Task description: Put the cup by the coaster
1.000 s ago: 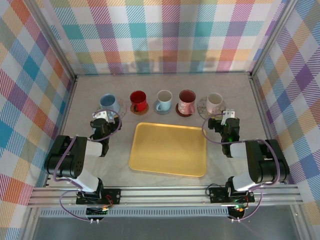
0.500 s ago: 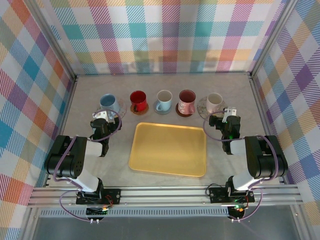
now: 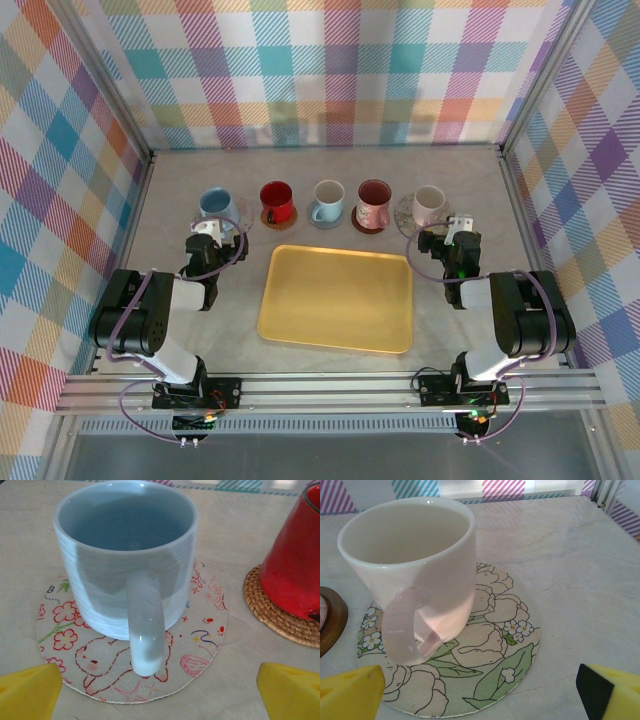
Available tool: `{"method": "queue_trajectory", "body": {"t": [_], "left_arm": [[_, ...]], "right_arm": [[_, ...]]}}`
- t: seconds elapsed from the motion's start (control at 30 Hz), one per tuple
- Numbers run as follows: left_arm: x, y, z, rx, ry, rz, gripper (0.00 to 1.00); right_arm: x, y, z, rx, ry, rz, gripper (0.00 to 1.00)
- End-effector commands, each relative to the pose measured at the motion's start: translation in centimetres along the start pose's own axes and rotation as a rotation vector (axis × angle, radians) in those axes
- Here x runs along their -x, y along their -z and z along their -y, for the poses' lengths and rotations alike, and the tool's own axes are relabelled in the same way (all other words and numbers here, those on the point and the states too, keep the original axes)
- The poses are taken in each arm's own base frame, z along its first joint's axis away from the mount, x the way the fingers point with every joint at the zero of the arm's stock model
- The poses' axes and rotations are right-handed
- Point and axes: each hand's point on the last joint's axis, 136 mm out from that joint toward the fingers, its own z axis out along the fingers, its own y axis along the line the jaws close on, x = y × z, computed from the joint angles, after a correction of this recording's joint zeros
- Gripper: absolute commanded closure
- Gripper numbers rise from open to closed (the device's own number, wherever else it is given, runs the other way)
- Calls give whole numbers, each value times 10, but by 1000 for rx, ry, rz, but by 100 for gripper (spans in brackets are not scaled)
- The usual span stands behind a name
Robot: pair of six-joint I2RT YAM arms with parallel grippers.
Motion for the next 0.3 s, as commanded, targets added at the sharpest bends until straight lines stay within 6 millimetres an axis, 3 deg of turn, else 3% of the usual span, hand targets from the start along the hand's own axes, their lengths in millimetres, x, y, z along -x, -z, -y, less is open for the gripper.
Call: {"method": "queue_trajectory", "body": {"t": [0.0, 0.27], "left_arm": [[7, -3, 1, -18, -12, 14, 0], [8, -3, 1, -19, -12, 14, 0]], "right_arm": [[10, -1, 0, 6, -18, 37, 1], [10, -1, -1, 7, -18, 36, 1]]}}
